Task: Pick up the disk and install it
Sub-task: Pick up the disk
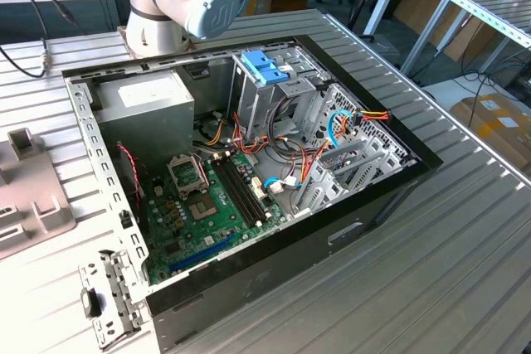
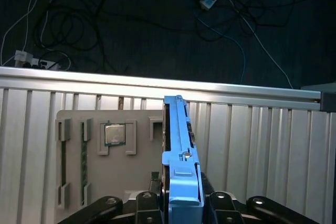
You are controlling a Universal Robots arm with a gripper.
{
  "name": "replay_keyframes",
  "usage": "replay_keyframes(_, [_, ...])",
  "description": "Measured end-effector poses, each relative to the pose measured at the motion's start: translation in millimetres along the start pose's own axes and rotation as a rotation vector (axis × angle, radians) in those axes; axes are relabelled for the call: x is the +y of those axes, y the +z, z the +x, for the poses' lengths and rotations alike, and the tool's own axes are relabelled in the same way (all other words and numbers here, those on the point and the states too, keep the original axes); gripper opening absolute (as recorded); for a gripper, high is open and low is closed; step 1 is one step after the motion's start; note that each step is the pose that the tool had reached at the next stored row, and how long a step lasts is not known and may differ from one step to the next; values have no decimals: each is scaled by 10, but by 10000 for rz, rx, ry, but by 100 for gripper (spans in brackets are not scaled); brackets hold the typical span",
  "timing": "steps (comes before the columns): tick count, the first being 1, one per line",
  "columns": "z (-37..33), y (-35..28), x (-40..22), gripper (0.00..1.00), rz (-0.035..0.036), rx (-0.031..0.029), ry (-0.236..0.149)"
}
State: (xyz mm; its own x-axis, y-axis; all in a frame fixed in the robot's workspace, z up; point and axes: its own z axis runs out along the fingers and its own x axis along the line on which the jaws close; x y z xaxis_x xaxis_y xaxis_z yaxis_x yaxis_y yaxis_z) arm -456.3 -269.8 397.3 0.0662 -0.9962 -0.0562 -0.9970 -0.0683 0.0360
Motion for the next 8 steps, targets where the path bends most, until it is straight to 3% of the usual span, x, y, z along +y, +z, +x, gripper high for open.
replay_keyframes(2, [0,-55,3,37,2,-8,-1])
replay_keyframes(8, [47,-95,7,37,1,-14,-1])
